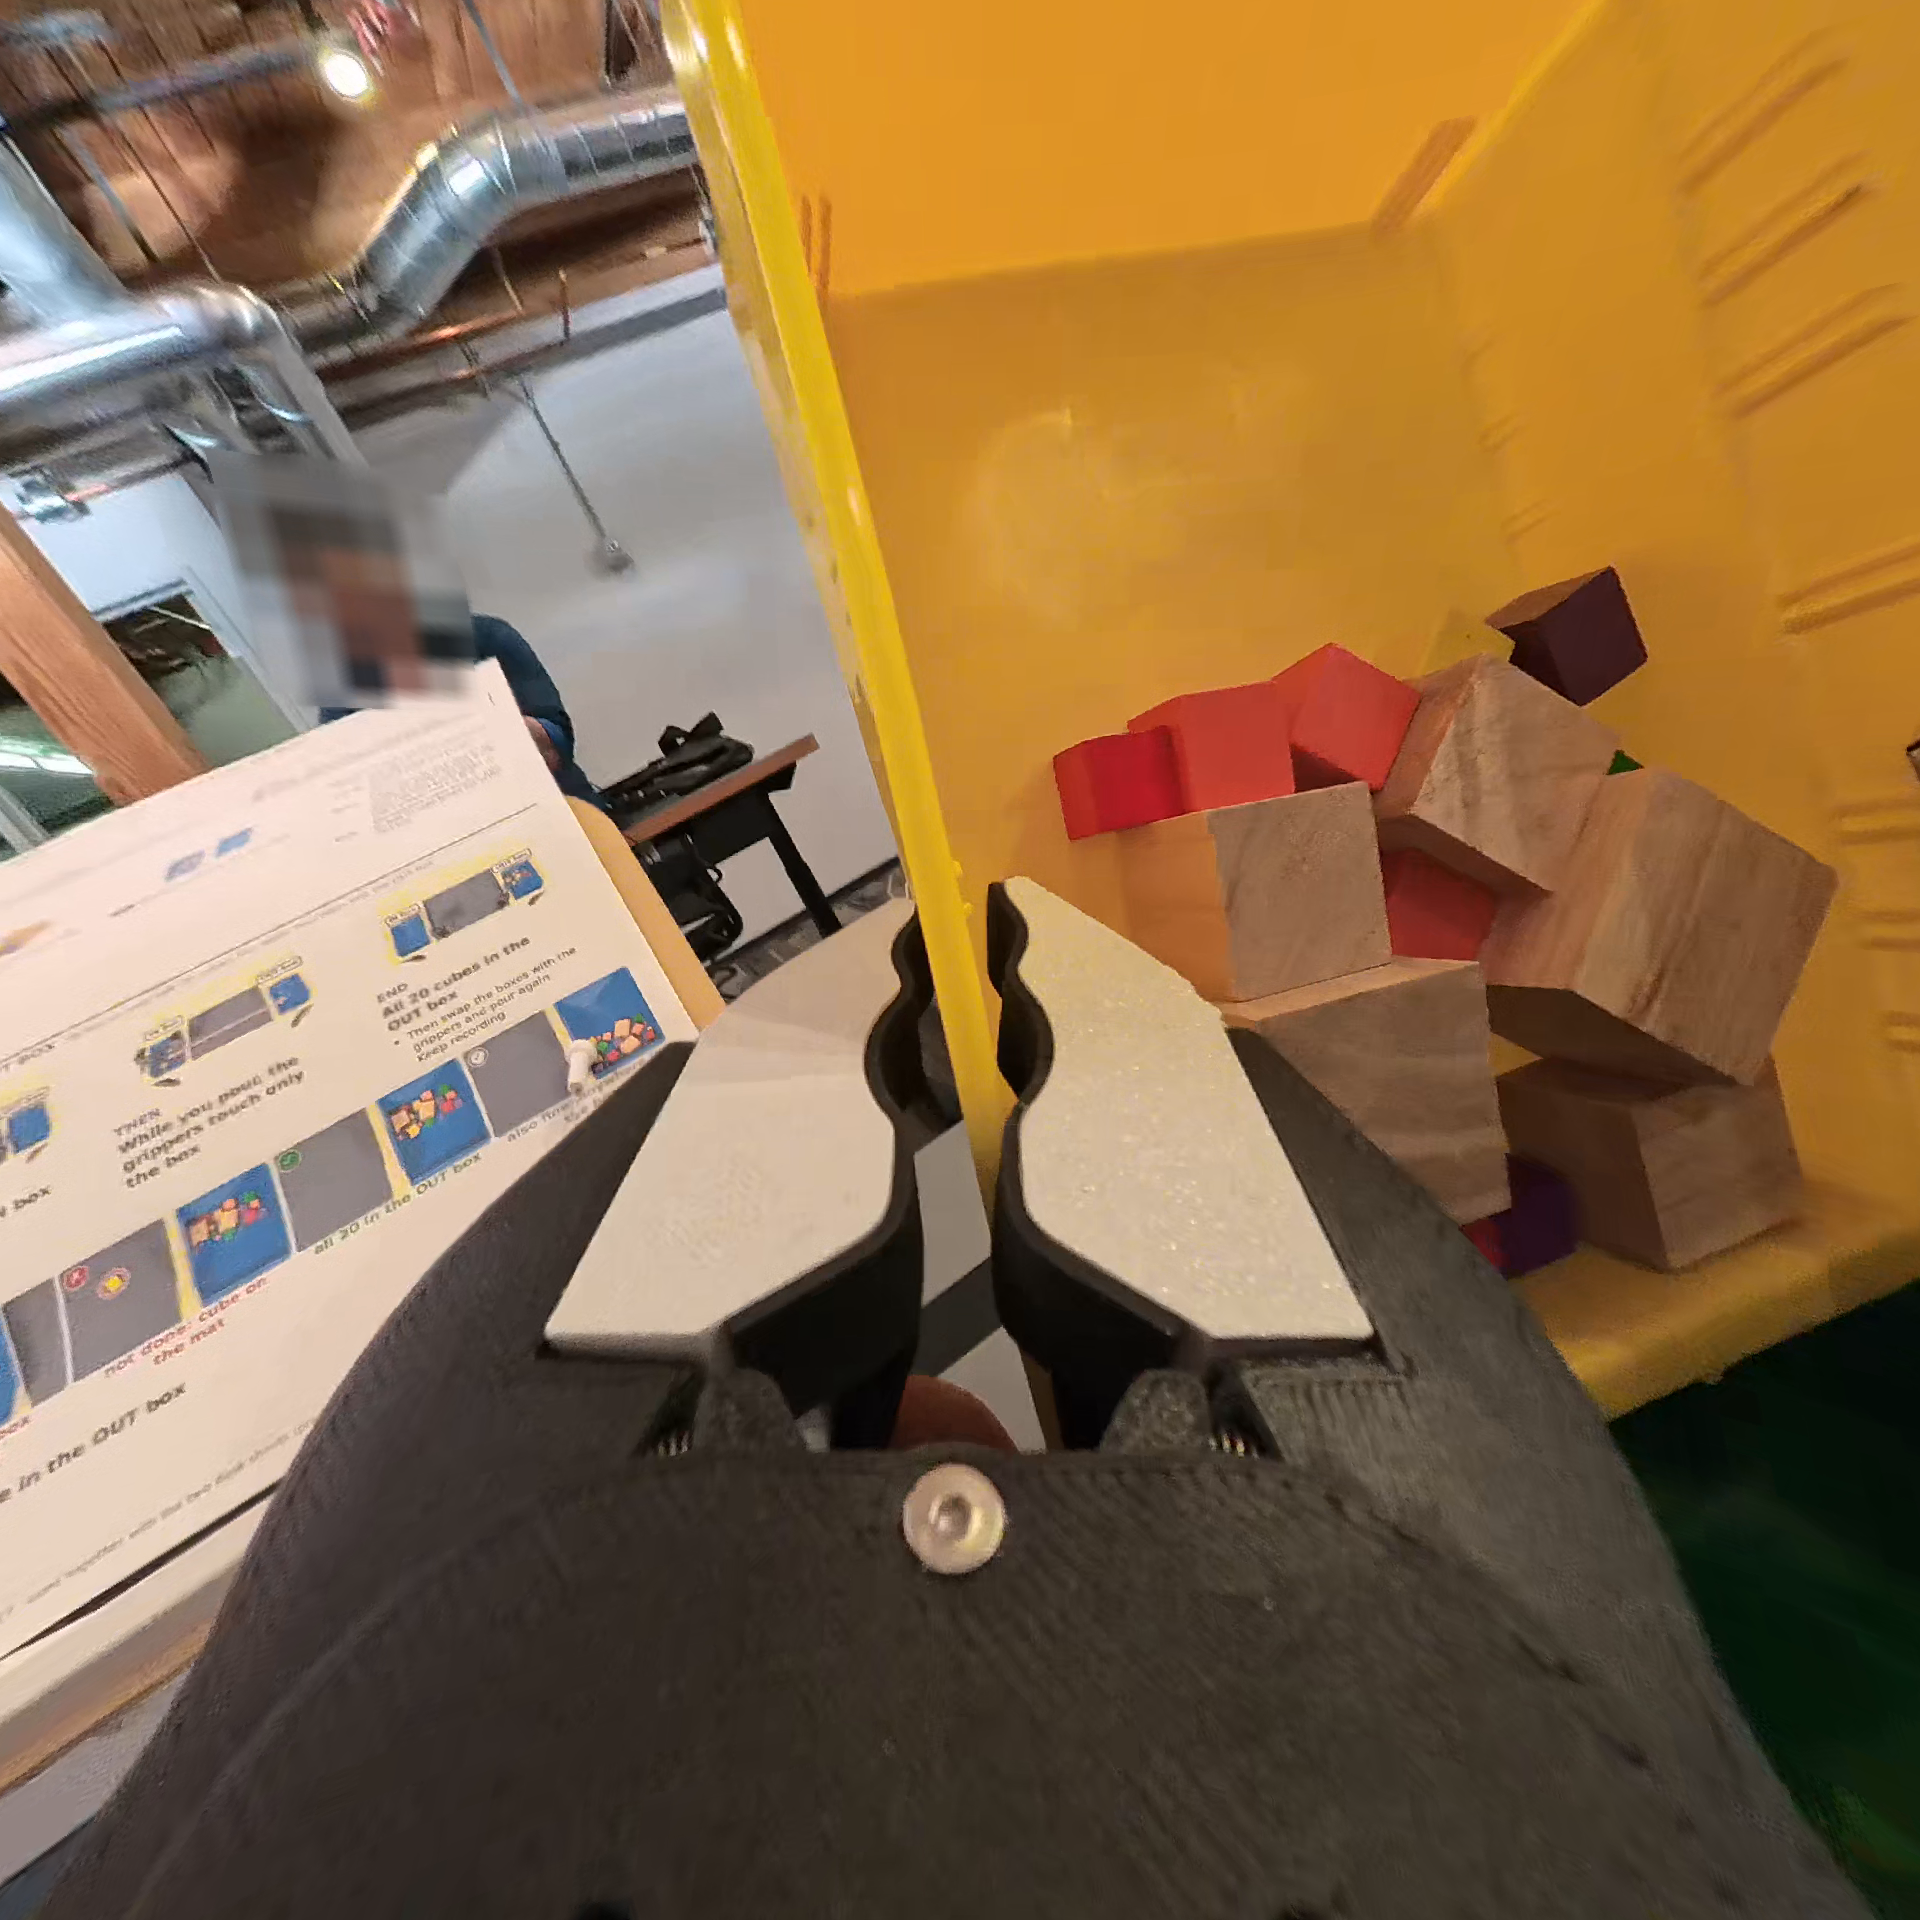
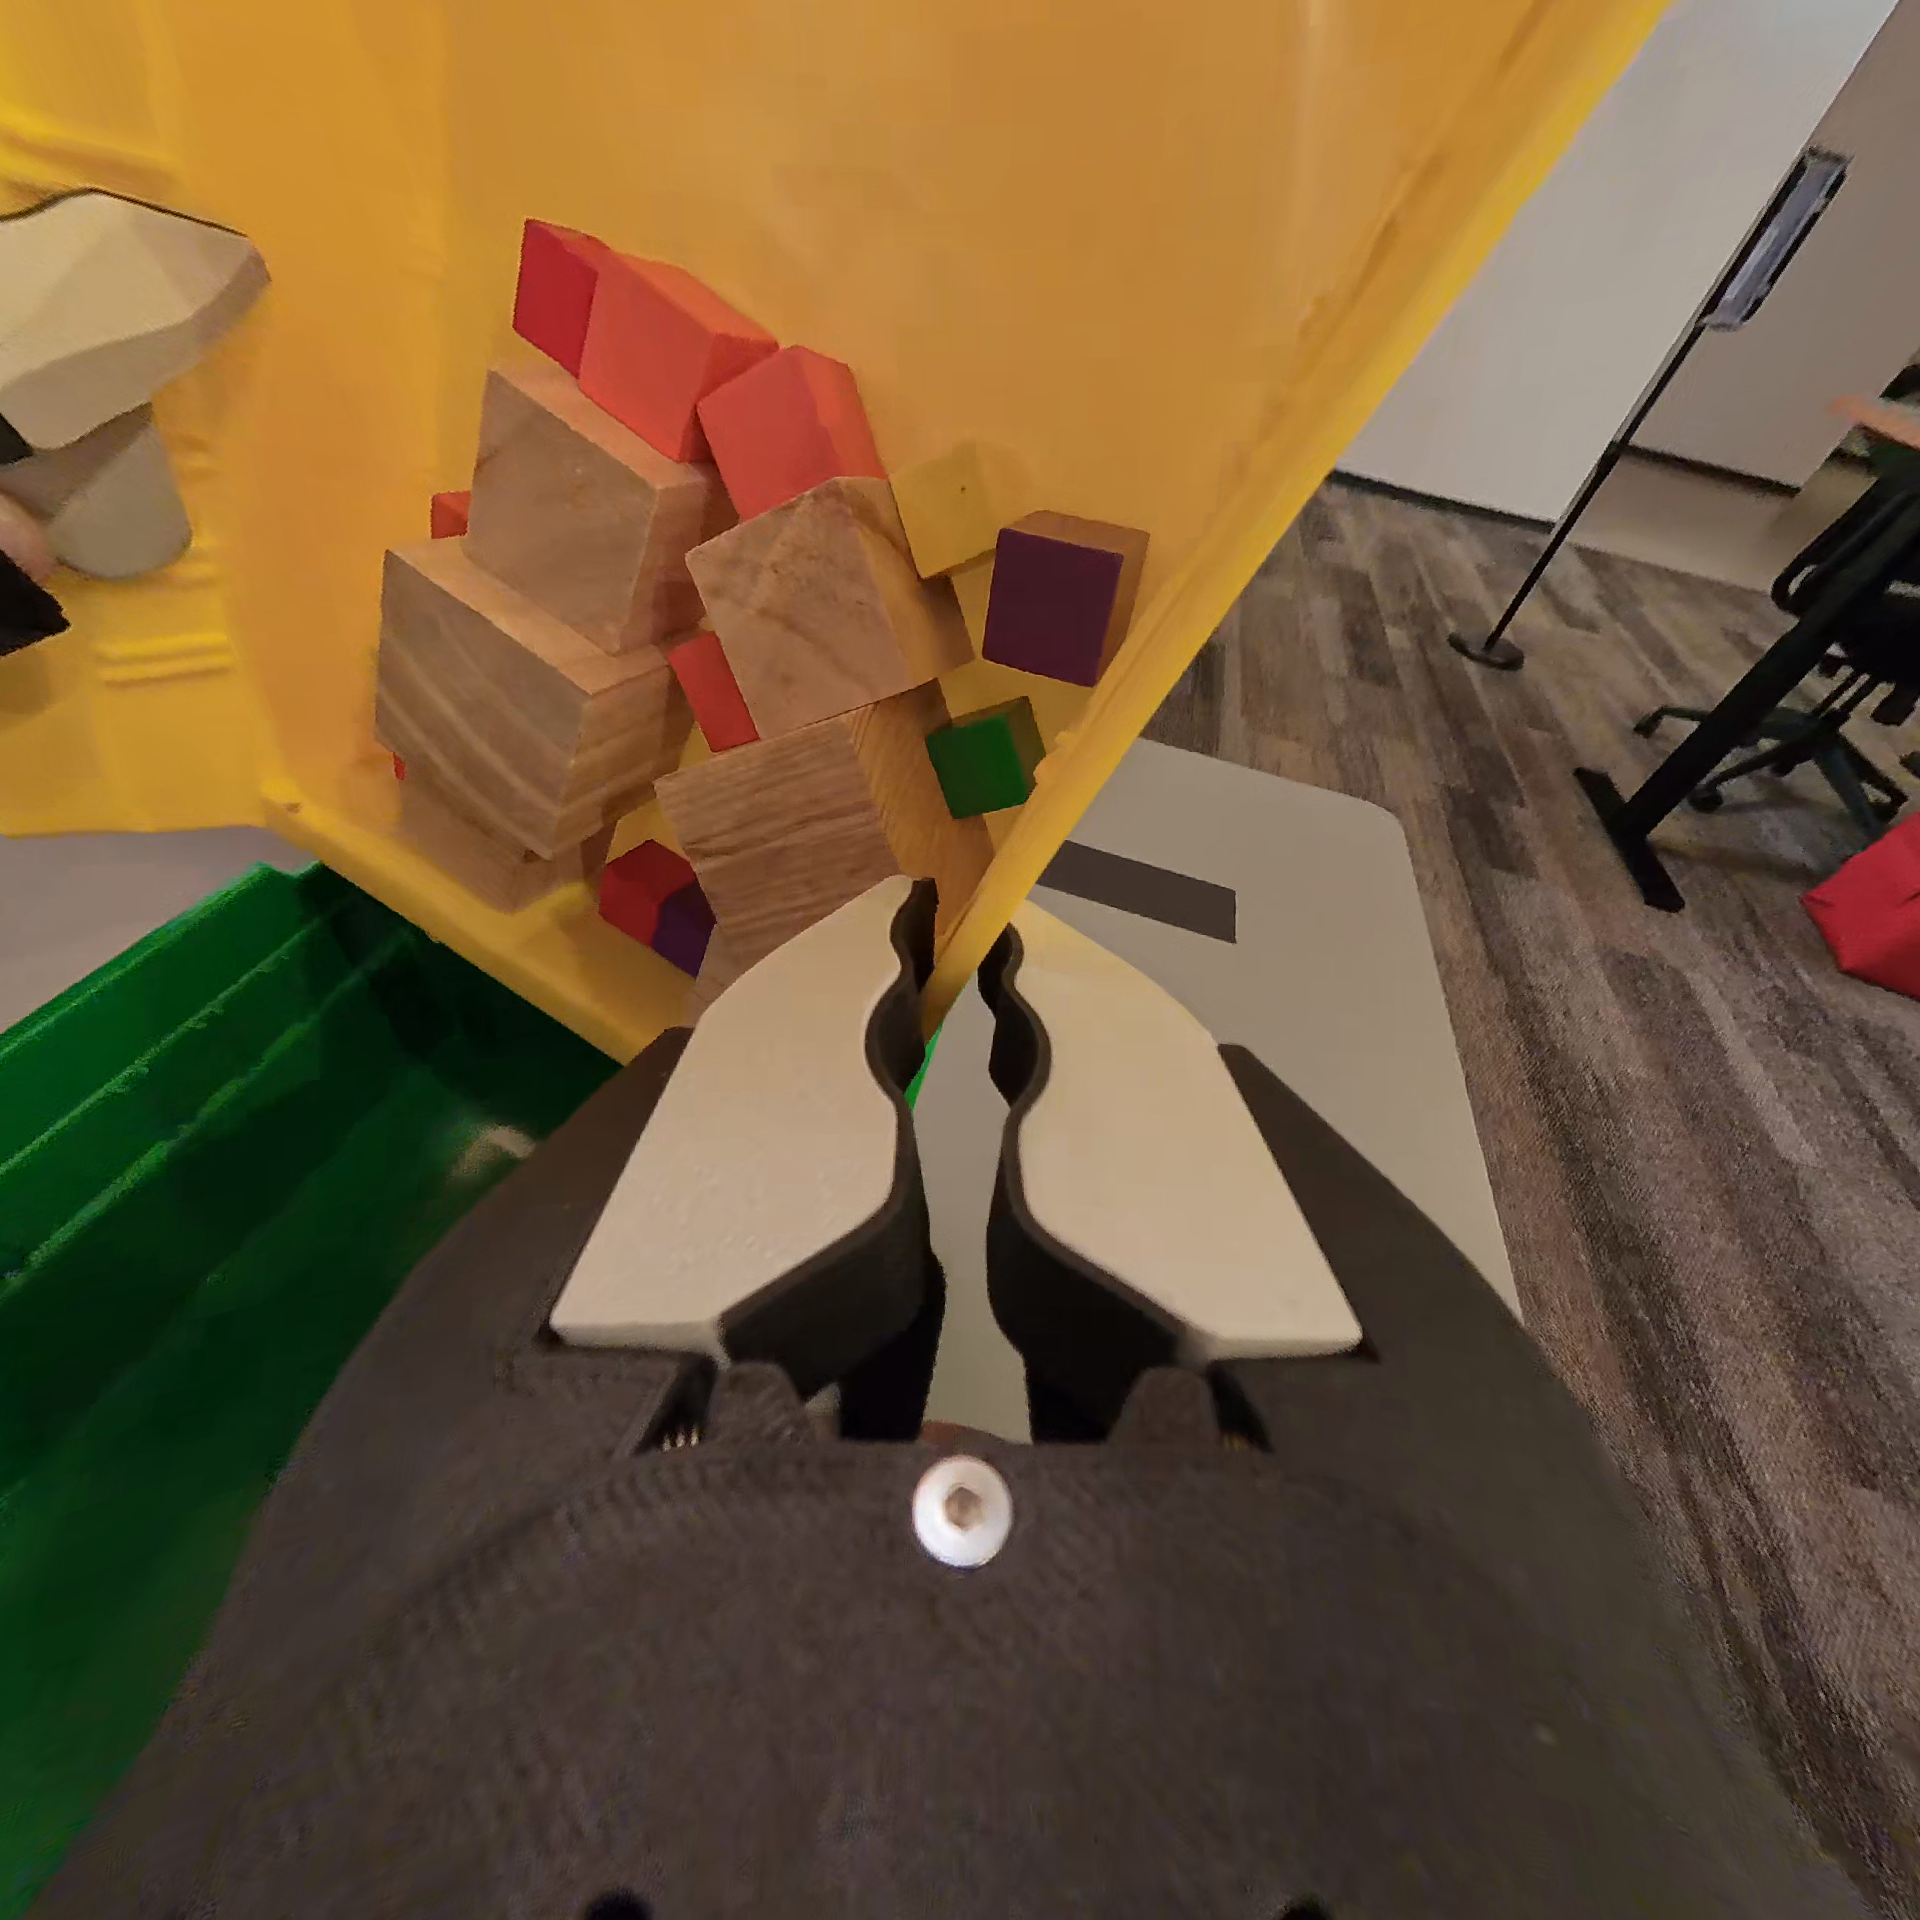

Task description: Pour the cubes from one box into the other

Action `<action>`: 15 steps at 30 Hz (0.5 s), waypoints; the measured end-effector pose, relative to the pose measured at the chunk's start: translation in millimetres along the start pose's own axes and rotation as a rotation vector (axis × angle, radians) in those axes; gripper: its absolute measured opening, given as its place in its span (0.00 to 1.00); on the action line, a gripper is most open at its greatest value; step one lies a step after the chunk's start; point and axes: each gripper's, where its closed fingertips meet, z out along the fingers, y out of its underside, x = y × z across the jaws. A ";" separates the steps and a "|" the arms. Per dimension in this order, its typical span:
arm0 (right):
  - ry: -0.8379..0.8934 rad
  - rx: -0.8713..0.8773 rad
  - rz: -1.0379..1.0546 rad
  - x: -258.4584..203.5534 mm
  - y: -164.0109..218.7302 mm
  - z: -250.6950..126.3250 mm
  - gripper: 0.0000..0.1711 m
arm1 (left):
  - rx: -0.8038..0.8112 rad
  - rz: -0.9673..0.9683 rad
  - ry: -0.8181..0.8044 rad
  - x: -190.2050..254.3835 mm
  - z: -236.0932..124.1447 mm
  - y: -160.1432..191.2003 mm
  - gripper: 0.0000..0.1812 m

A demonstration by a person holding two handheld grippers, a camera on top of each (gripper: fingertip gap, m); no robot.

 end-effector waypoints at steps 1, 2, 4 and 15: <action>-0.003 0.014 -0.004 0.0 1.2 -0.2 0.02 | 0.012 0.005 -0.006 0.7 -1.1 0.4 0.05; 0.000 0.026 -0.017 -0.2 2.6 0.1 0.02 | 0.021 0.017 -0.013 2.2 -2.4 1.1 0.05; -0.001 0.047 -0.028 -0.9 5.9 0.6 0.02 | 0.043 0.036 -0.029 4.1 -6.3 2.2 0.06; 0.002 0.164 -0.066 -4.3 2.1 -4.2 0.01 | 0.140 0.067 -0.040 10.0 -24.6 -2.3 0.08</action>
